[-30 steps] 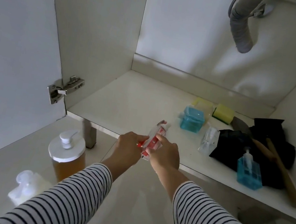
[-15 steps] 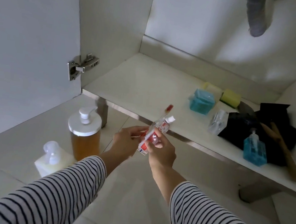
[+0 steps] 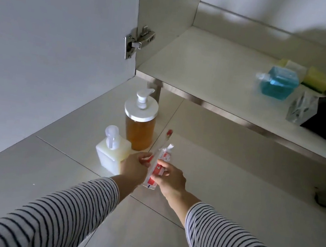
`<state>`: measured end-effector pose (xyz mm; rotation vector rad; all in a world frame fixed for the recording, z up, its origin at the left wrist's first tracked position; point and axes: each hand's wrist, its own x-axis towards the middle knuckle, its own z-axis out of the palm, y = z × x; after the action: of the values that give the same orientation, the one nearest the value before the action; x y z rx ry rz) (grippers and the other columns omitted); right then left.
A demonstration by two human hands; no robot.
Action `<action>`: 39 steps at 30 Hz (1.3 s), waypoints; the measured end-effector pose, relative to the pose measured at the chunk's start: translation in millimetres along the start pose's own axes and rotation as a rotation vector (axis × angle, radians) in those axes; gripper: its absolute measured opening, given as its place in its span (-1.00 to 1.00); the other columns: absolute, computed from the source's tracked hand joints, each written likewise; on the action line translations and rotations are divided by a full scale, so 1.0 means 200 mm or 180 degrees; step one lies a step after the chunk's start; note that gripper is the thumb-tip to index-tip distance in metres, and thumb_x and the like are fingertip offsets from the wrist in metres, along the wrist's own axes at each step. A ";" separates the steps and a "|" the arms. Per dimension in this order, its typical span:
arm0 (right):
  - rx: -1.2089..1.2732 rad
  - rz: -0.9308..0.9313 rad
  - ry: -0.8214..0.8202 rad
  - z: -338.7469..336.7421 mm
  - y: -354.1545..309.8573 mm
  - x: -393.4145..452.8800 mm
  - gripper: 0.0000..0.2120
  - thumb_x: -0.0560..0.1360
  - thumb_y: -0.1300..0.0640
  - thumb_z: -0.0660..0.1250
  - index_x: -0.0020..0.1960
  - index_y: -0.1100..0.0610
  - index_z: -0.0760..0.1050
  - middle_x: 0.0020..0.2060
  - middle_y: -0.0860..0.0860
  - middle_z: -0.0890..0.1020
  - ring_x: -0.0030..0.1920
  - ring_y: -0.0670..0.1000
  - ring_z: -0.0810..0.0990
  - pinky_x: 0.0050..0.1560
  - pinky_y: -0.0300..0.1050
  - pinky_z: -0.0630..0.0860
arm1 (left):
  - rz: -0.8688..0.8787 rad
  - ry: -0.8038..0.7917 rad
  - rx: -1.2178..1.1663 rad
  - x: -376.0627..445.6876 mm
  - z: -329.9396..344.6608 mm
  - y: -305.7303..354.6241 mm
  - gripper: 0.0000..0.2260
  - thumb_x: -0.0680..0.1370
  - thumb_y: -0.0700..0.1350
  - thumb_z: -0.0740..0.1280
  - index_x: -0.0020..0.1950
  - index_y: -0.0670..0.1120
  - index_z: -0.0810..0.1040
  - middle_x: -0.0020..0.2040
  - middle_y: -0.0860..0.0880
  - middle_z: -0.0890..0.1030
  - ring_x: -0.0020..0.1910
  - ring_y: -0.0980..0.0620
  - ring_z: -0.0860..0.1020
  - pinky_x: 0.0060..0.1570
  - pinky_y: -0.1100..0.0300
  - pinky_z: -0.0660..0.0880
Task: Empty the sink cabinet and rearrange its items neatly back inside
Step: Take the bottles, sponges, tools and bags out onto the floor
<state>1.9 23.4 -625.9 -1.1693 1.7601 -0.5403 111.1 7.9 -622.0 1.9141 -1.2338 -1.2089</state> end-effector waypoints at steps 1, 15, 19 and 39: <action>-0.0128 0.0026 -0.0064 0.02 0.00 0.01 -0.53 0.44 0.16 0.44 0.33 0.01 0.47 0.26 0.03 0.56 0.21 0.01 0.57 0.21 -0.16 0.50 | -0.0050 0.0024 0.0104 0.01 0.00 -0.02 -0.69 0.58 -0.22 0.24 0.30 -0.02 0.52 0.22 -0.03 0.59 -0.02 0.07 0.49 0.10 0.25 0.48; -0.1082 0.0222 -0.0791 0.05 0.01 0.09 -0.41 0.51 0.15 0.35 0.48 -0.02 0.23 0.34 0.09 0.48 0.24 0.10 0.55 0.22 -0.01 0.53 | -0.0094 -0.0469 0.1311 0.04 -0.01 -0.14 -0.64 0.57 -0.15 0.26 0.38 -0.08 0.42 0.36 -0.06 0.46 0.34 -0.06 0.43 0.37 0.10 0.33; -0.1735 -0.0017 -0.0918 -0.03 -0.07 0.08 -0.38 0.50 0.13 0.36 0.50 0.05 0.20 0.36 0.11 0.45 0.18 0.07 0.52 0.21 -0.13 0.48 | 0.0474 -0.0715 0.2053 0.04 -0.03 -0.08 -0.57 0.53 -0.11 0.33 0.37 -0.14 0.38 0.26 -0.10 0.50 0.19 -0.04 0.50 0.10 0.23 0.45; -0.3226 -0.1118 0.0656 -1.37 -0.70 -0.04 -0.61 0.50 0.05 0.27 0.25 0.23 0.46 0.17 0.16 0.55 0.16 0.15 0.53 0.06 -0.10 0.45 | 0.1861 -0.0193 0.3250 0.01 0.14 1.38 -0.59 0.52 0.07 0.31 0.27 -0.14 0.48 0.24 -0.11 0.52 0.19 -0.07 0.51 0.08 0.17 0.46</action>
<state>-169.7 -67.0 -386.2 -2.2020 2.0699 0.1013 -24.8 -109.5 -411.4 1.8461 -2.5266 -0.3046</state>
